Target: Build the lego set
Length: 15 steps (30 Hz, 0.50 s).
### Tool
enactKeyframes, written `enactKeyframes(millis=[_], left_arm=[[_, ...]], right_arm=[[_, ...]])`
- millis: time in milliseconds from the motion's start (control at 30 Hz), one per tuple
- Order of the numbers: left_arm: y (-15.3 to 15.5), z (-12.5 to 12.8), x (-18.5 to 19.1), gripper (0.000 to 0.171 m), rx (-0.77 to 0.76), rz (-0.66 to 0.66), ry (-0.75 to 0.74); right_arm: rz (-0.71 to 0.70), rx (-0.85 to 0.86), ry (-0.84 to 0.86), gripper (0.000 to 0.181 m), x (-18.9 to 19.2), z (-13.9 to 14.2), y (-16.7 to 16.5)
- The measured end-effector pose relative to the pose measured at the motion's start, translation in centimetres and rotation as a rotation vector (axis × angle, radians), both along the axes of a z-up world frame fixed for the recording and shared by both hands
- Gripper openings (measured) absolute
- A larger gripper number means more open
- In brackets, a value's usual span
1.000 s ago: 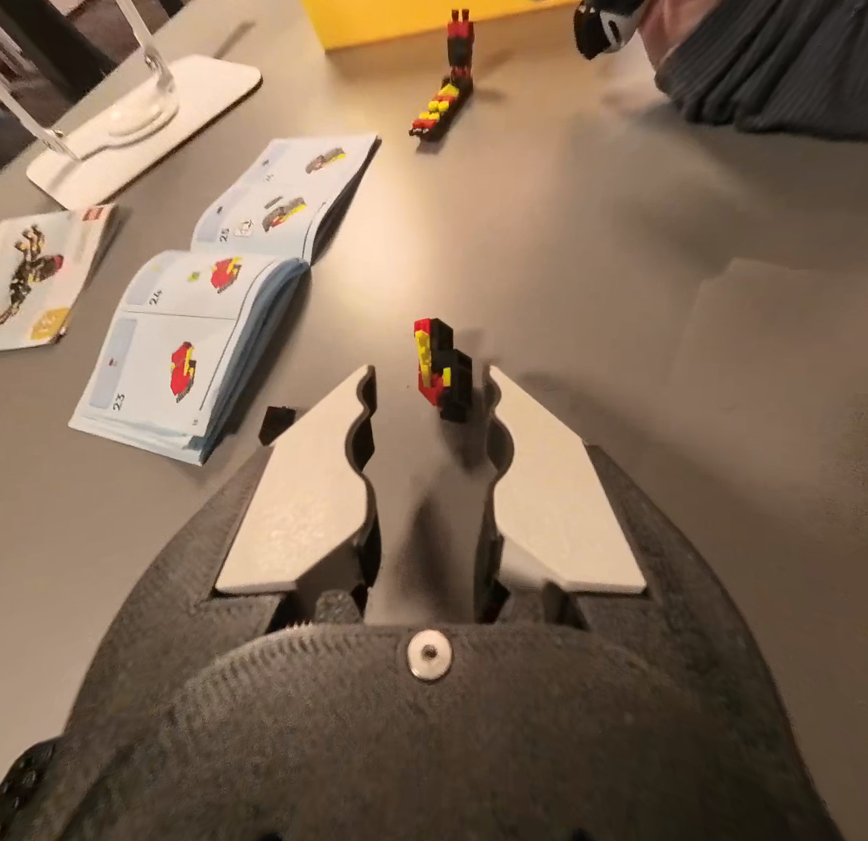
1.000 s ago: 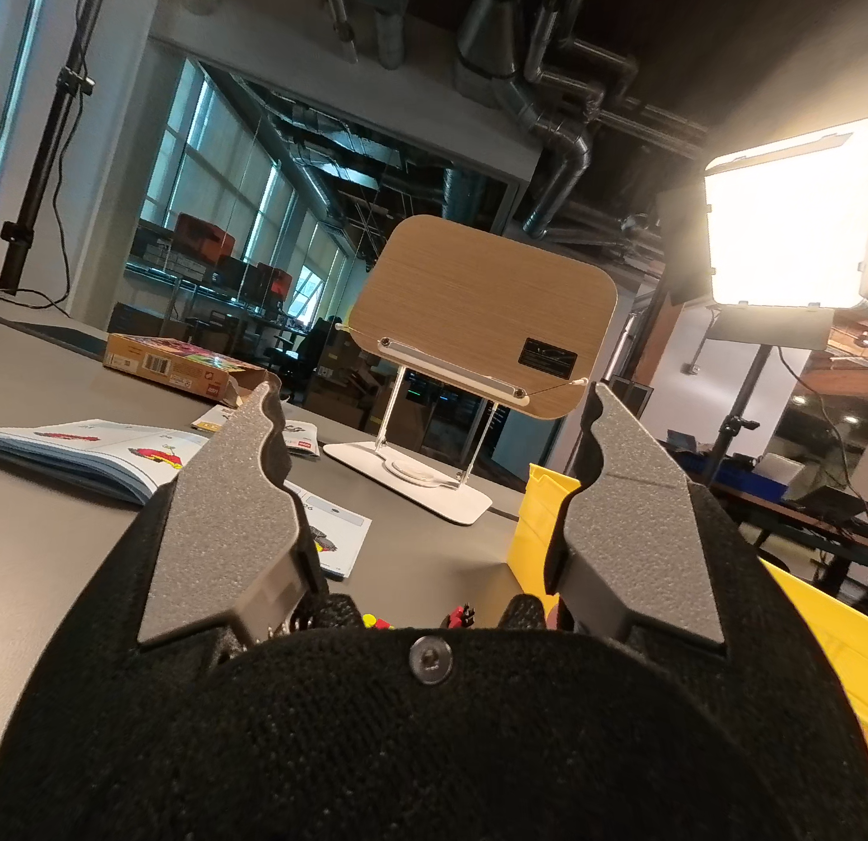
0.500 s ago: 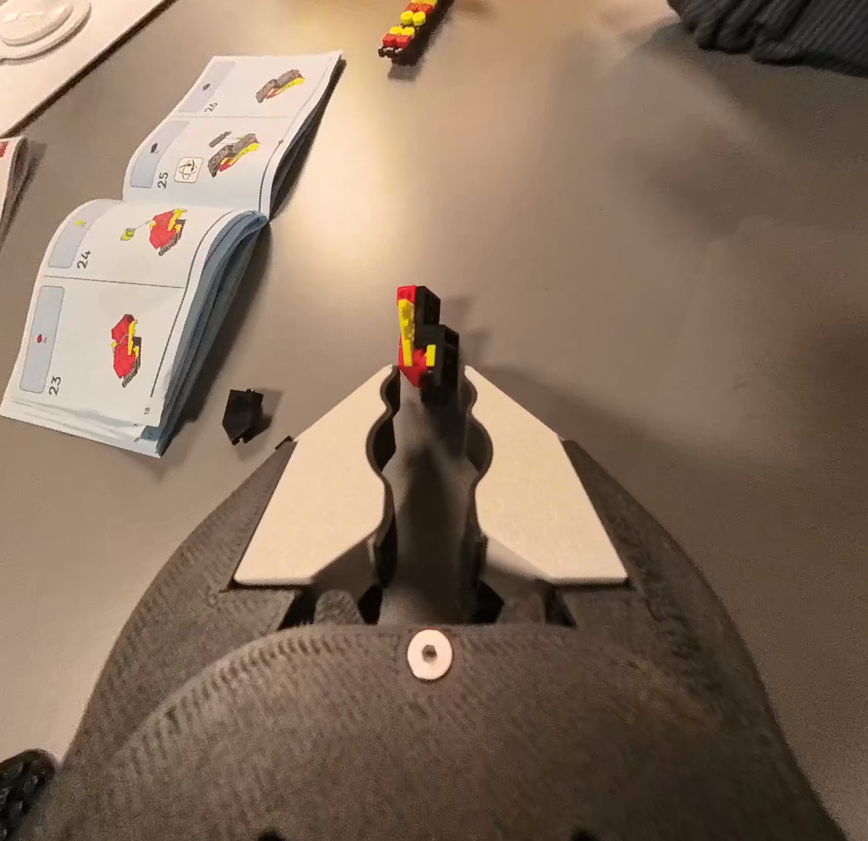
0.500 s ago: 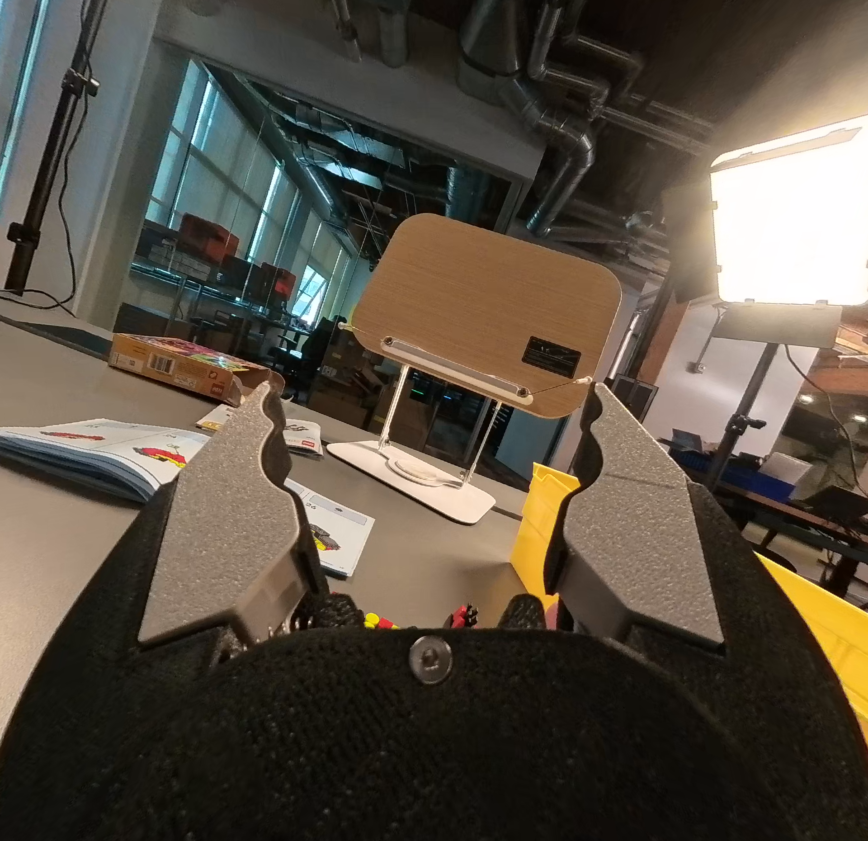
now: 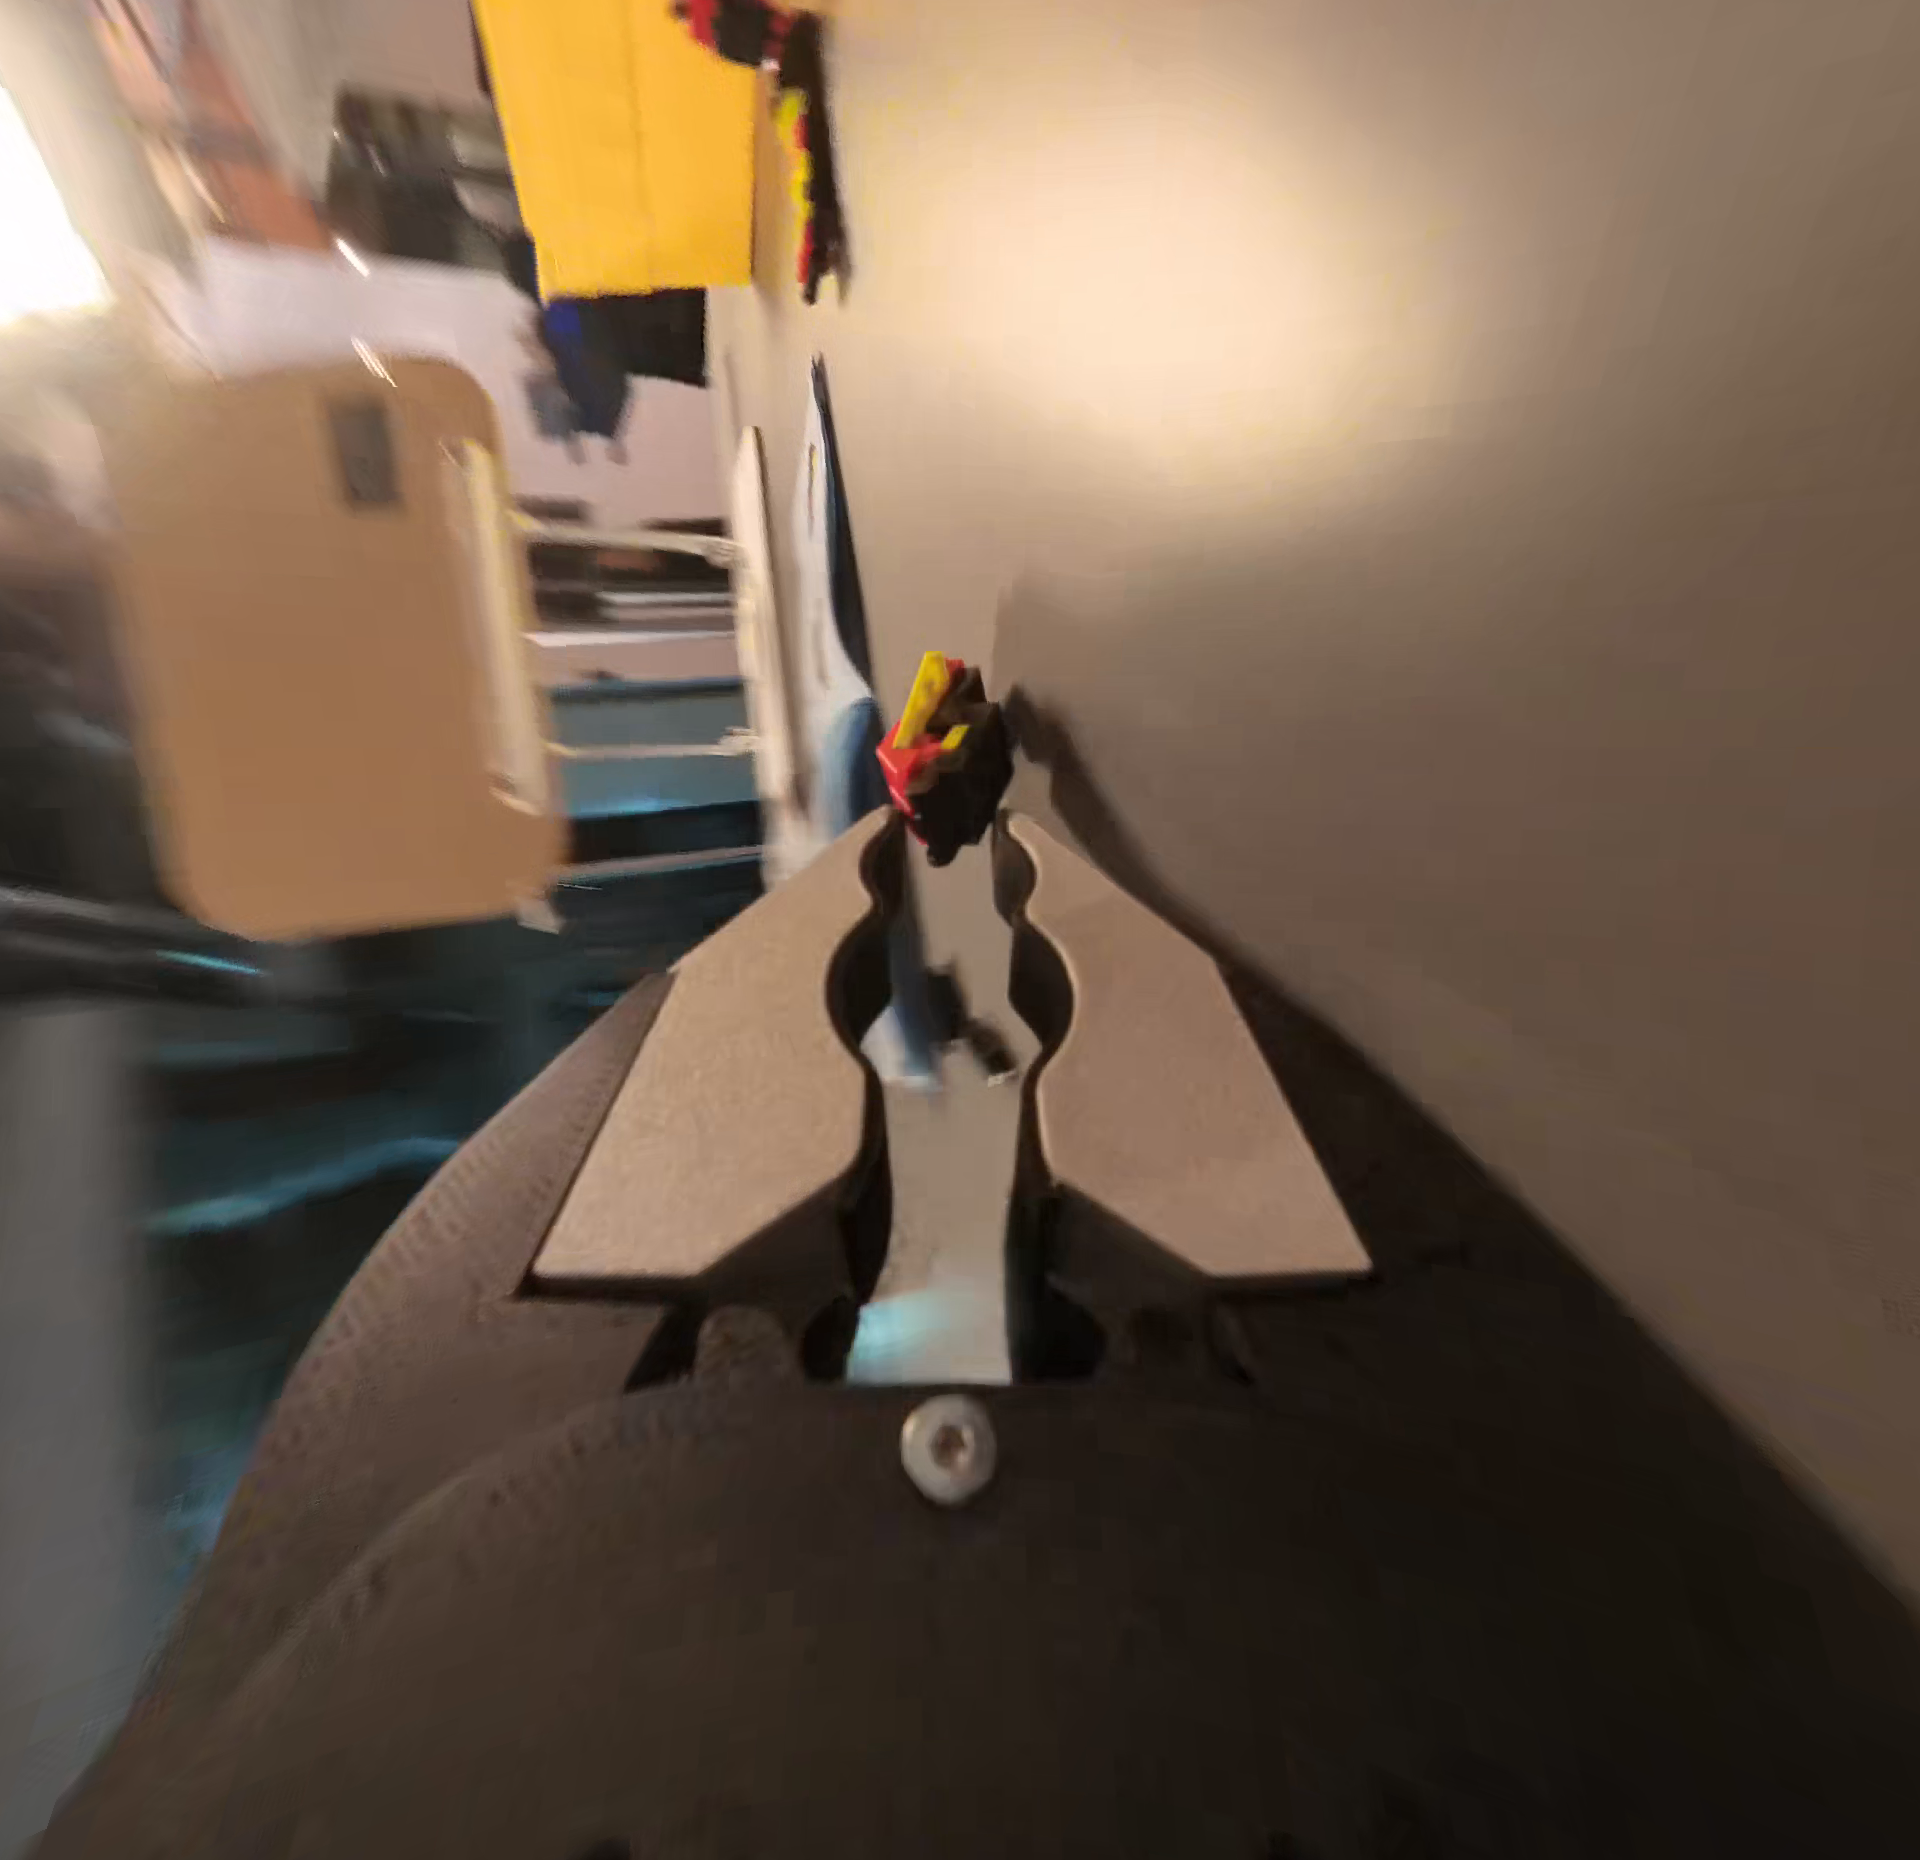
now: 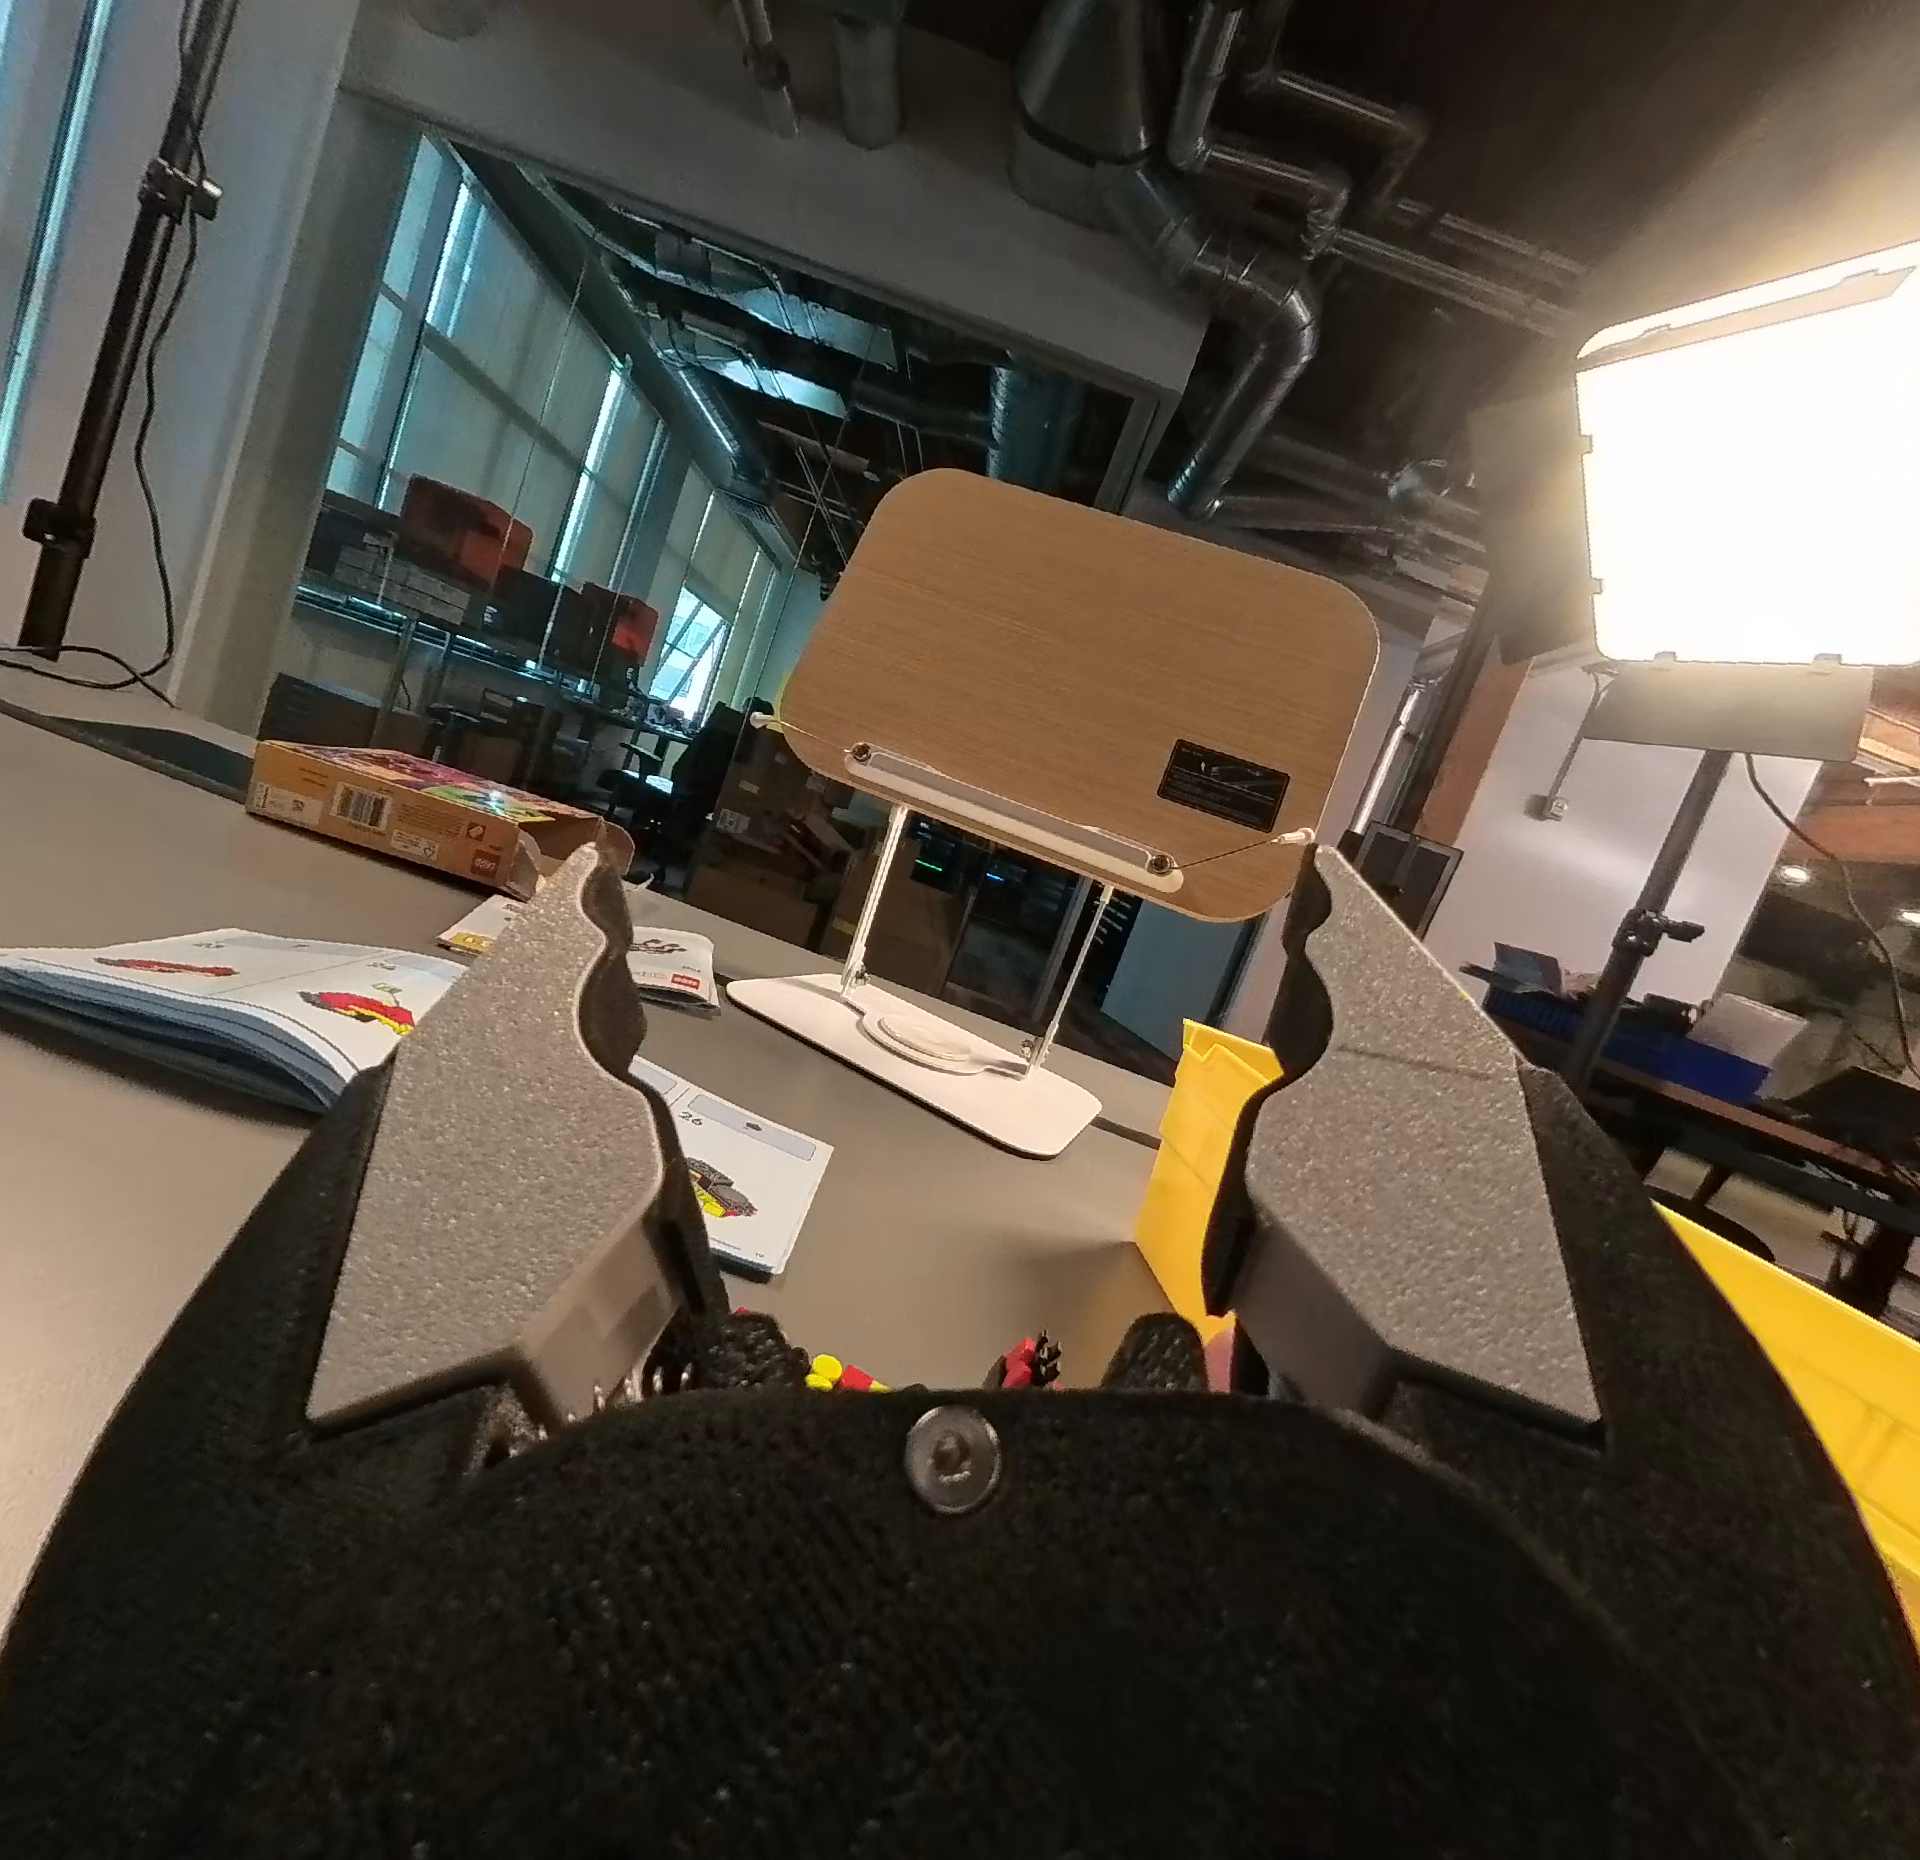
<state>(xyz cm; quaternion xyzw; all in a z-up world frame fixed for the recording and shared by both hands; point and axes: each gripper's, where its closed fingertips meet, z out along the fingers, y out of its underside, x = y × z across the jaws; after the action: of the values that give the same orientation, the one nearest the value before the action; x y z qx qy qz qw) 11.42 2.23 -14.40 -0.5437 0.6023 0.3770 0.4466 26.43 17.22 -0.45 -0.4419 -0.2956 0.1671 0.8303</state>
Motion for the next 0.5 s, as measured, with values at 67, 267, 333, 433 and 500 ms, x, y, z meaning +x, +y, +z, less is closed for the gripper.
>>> enactKeyframes(millis=[67, 267, 333, 433, 500], left_arm=[[-0.13, 0.53, 0.26, 0.014, 0.085, -0.025, 0.114], [-0.63, 0.94, 0.45, 0.024, 0.121, -0.059, 0.189], [-0.67, 0.83, 0.13, 0.027, 0.105, -0.049, 0.176], [-0.63, 0.76, -0.26, 0.029, 0.092, -0.034, 0.151], [-0.66, 0.73, -0.23, 0.029, 0.080, -0.028, 0.123]], right_arm=[[0.001, 0.000, 0.000, 0.123, -0.01, -0.01, 0.00], [0.002, -0.003, -0.001, 0.123, -0.03, -0.05, 0.03], [0.002, -0.004, -0.002, 0.123, -0.05, -0.07, 0.05], [0.002, -0.003, -0.003, 0.123, -0.07, -0.10, 0.06], [0.001, -0.003, -0.004, 0.123, -0.08, -0.10, 0.07]])
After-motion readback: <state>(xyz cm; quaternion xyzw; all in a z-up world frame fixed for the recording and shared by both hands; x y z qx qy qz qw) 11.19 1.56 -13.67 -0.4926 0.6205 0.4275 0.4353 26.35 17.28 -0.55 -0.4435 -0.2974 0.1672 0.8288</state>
